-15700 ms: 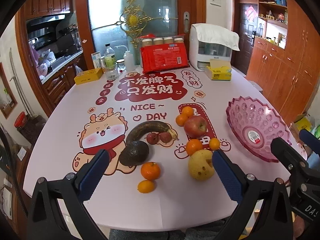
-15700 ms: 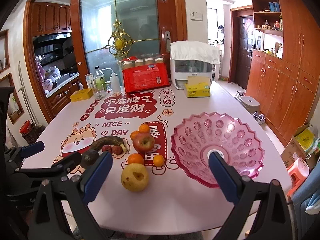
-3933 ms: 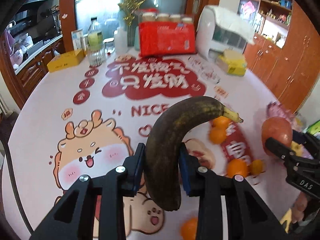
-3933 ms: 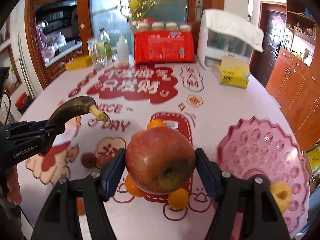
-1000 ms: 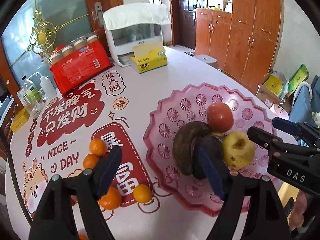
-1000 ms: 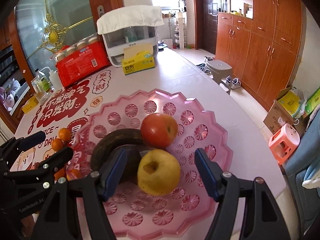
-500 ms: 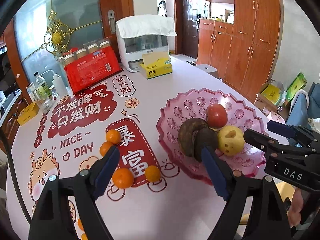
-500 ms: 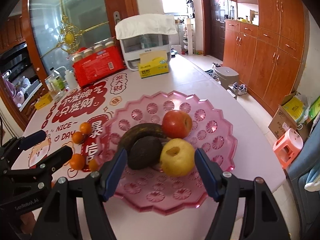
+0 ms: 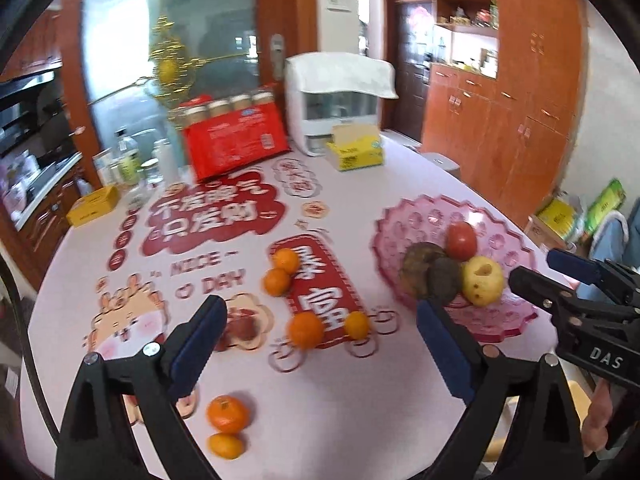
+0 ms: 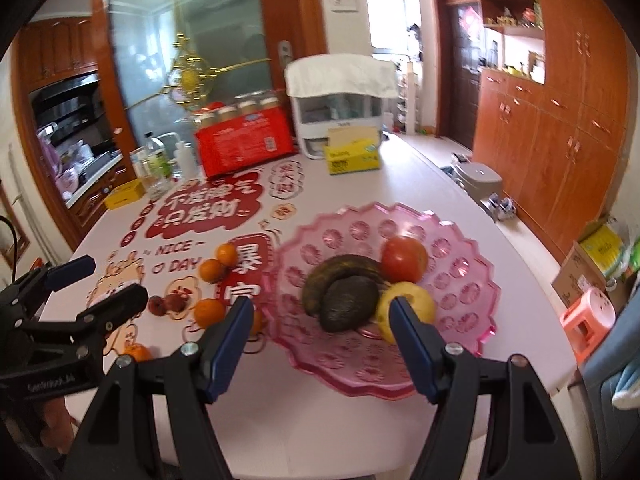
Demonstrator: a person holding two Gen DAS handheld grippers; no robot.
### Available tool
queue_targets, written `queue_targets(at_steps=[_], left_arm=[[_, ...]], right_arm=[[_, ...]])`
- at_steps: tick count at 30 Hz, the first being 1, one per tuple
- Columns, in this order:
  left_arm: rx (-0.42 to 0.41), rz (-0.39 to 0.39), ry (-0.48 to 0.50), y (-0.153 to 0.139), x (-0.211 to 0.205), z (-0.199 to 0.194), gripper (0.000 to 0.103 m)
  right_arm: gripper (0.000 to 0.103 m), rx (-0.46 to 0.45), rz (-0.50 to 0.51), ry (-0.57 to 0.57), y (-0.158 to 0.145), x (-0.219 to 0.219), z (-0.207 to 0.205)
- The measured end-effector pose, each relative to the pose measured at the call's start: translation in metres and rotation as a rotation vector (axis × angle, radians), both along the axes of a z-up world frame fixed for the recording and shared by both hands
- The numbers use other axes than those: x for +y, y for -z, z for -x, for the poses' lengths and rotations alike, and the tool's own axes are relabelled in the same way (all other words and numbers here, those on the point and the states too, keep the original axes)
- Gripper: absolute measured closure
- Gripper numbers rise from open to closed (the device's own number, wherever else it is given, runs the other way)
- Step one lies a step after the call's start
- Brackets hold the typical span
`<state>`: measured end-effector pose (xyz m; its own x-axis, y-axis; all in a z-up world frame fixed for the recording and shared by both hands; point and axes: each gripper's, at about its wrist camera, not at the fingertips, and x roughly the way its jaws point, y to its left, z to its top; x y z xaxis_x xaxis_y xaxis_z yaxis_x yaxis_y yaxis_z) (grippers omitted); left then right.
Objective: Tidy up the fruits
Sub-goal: 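Lift both tools out of the pink bowl and back over the table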
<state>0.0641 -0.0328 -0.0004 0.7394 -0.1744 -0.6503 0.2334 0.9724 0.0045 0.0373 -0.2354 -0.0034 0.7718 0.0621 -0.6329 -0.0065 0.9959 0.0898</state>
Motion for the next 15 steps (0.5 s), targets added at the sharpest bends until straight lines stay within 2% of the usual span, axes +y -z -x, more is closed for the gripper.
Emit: queue_targets(at_steps=[5, 9, 11, 15], left_arm=[[-0.018, -0.006, -0.123, 0.003, 0.05, 0.007, 0.007], [-0.016, -0.039, -0.207, 0.017, 0.086, 0.014, 0.007], [-0.003, -0.056, -0.248, 0.029, 0.103, 0.017, 0.007], [0.08, -0.058, -0.283, 0.059, 0.128, 0.018, 0.007]], right_arm=[[0.032, -0.001, 0.02, -0.074, 0.001, 0.027, -0.003], [0.032, 0.004, 0.045, -0.135, 0.011, 0.052, -0.009], [0.032, 0.005, 0.05, -0.159, 0.017, 0.062, -0.011], [0.032, 0.026, 0.076, -0.222, 0.038, 0.088, -0.017]])
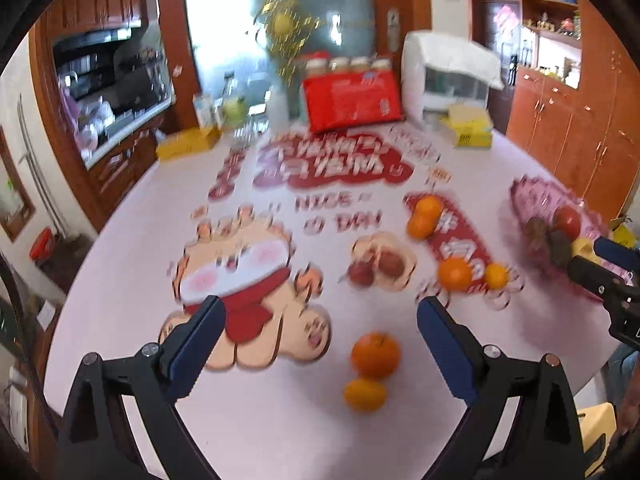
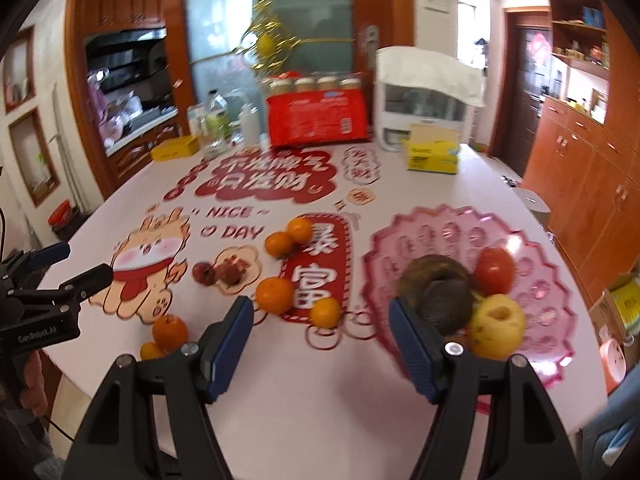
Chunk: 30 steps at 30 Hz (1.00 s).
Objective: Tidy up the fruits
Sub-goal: 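Lift both tools out of the pink bowl and back over the table, then close the left tool on the small mandarin while the right tool moves to the large mandarin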
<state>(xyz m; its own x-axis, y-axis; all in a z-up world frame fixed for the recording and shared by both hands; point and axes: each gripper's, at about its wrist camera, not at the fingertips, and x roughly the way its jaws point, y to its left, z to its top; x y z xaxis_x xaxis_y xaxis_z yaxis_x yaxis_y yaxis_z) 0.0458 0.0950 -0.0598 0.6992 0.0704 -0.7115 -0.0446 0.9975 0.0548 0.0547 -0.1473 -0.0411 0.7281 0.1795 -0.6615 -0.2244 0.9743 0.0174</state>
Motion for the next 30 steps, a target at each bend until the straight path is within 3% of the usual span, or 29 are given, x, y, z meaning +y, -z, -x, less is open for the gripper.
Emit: queue_targets(at_steps=[11, 20, 22, 30], left_arm=[[0.151, 0.003, 0.068, 0.068, -0.006, 0.006, 0.008], [0.255, 0.112, 0.136, 0.099, -0.01, -0.004, 0.047], [0.267, 0.138, 0.149, 0.102, -0.011, -0.005, 0.063], [0.242, 0.161, 0.113, 0.103, 0.004, 0.003, 0.068]], right_arm=[[0.032, 0.093, 0.086, -0.192, 0.059, 0.069, -0.01], [0.032, 0.149, 0.059, -0.212, 0.075, 0.076, -0.02], [0.032, 0.158, 0.056, -0.218, 0.077, 0.079, -0.022], [0.032, 0.178, 0.056, -0.273, 0.084, 0.1, -0.025]])
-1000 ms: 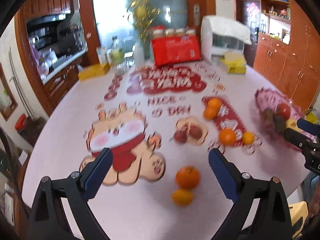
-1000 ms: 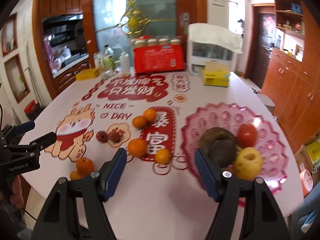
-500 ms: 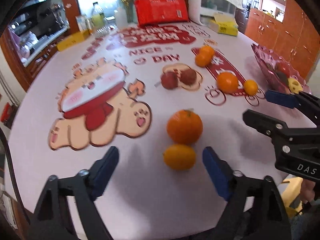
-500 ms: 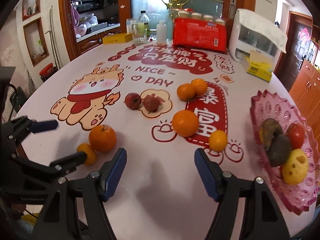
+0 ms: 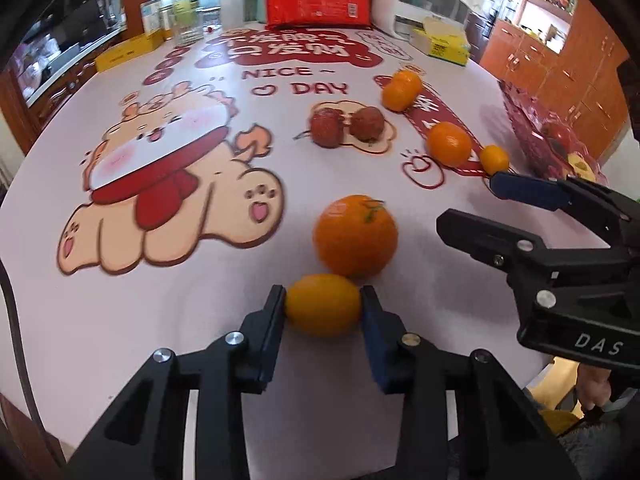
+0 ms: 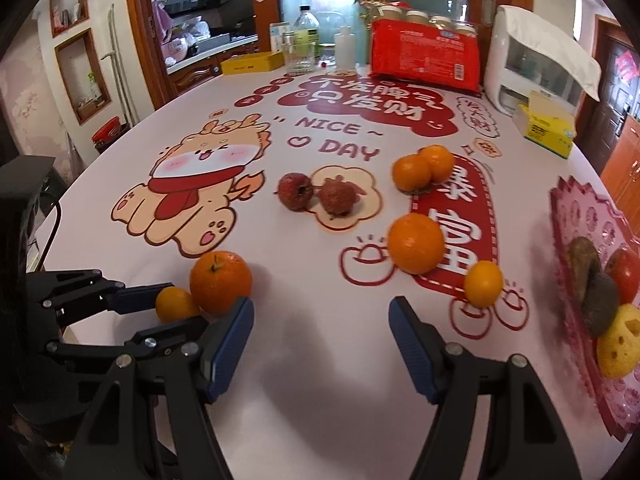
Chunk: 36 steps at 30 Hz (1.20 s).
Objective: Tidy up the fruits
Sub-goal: 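Close the left tool on the small mandarin while the right tool moves to the large mandarin, then close the right tool on the large mandarin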
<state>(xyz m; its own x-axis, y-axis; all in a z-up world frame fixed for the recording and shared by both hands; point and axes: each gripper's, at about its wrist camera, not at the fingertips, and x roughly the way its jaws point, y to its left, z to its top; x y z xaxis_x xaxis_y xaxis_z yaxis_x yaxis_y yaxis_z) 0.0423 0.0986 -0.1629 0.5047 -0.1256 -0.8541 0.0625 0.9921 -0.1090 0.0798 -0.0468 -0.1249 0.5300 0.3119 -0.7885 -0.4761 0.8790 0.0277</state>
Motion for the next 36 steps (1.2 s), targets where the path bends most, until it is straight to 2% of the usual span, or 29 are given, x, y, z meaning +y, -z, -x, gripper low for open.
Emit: queue_targets(at_steps=[11, 18, 20, 23, 26, 36], left_arm=[[-0.038, 0.011, -0.133, -0.006, 0.045, 0.013, 0.068], [-0.058, -0.002, -0.175, -0.01, 0.056, 0.014, 0.068], [-0.059, 0.0, -0.182, -0.011, 0.058, 0.012, 0.068], [-0.06, -0.003, -0.178, -0.012, 0.057, 0.011, 0.068], [-0.064, -0.01, -0.172, -0.016, 0.054, 0.012, 0.068], [-0.089, -0.016, -0.137, -0.04, 0.032, 0.011, 0.068]], right_arm=[[0.032, 0.027, 0.007, -0.126, 0.012, 0.046, 0.004], [0.033, 0.049, 0.025, -0.129, 0.026, 0.061, -0.002], [0.039, 0.051, 0.022, -0.127, 0.028, 0.062, -0.003], [0.057, 0.066, -0.008, -0.153, 0.027, 0.063, -0.001], [0.058, 0.028, 0.025, -0.152, 0.024, 0.065, 0.005], [0.058, -0.056, -0.033, -0.128, -0.005, 0.032, 0.028]])
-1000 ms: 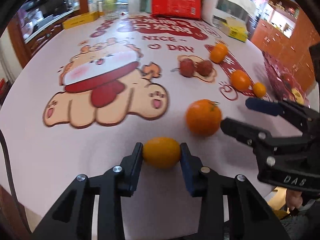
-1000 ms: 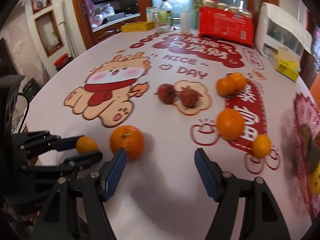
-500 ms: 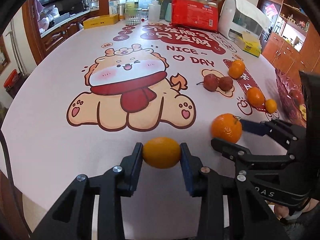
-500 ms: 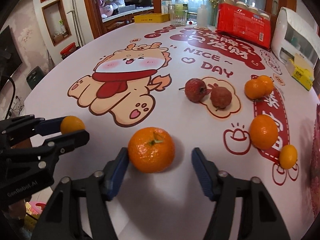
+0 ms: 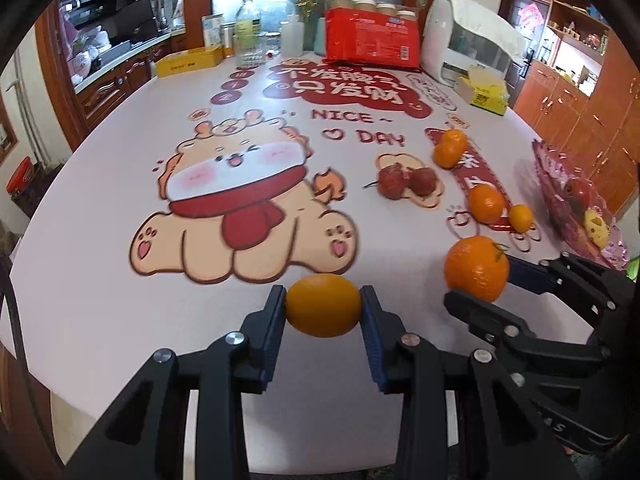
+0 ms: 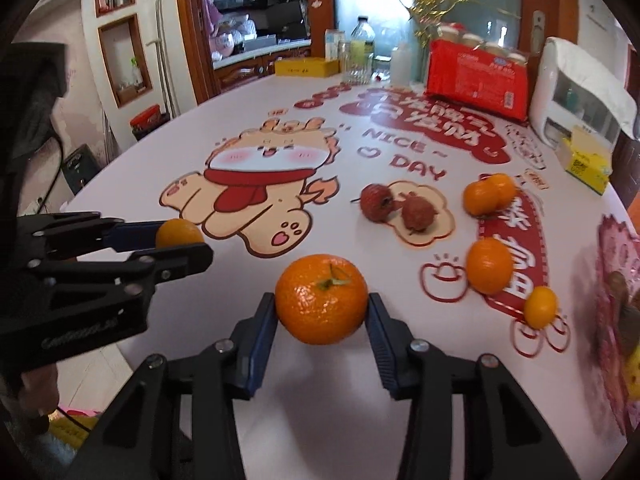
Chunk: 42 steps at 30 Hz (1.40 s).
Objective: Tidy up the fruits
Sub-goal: 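Close the right tool on the large mandarin, then carry the small mandarin with the left tool while the right tool carries the large mandarin into the bowl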
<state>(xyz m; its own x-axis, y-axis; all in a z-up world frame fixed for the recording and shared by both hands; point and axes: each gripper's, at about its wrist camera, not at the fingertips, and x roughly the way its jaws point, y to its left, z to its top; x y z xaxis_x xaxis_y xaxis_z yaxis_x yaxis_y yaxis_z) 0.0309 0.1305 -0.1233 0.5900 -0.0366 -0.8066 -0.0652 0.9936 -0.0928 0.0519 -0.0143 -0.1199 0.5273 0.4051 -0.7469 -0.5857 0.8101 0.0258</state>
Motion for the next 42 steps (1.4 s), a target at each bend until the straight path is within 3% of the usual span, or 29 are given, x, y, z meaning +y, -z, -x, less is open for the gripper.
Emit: queue_targets(at_steps=[9, 15, 22, 27, 32, 42], left_arm=[[-0.06, -0.001, 0.147, -0.051, -0.061, -0.026, 0.068], [-0.167, -0.019, 0.283, -0.103, -0.13, -0.057, 0.068], [-0.228, -0.05, 0.384, -0.13, -0.204, -0.1, 0.068], [-0.195, -0.029, 0.43, -0.123, -0.248, -0.137, 0.068], [-0.114, -0.029, 0.449, -0.092, -0.287, -0.172, 0.068], [0.005, -0.058, 0.473, -0.037, -0.327, -0.206, 0.068]], right_arm=[[0.058, -0.133, -0.112, 0.153, -0.06, -0.081, 0.01], [0.058, -0.243, -0.15, 0.305, -0.102, -0.153, 0.008], [0.058, -0.245, -0.205, 0.488, -0.128, -0.242, -0.016], [0.058, -0.234, -0.138, 0.624, -0.127, -0.286, -0.039], [0.058, -0.177, -0.024, 0.769, -0.1, -0.316, -0.066], [0.058, -0.08, 0.038, 0.833, -0.049, -0.334, -0.09]])
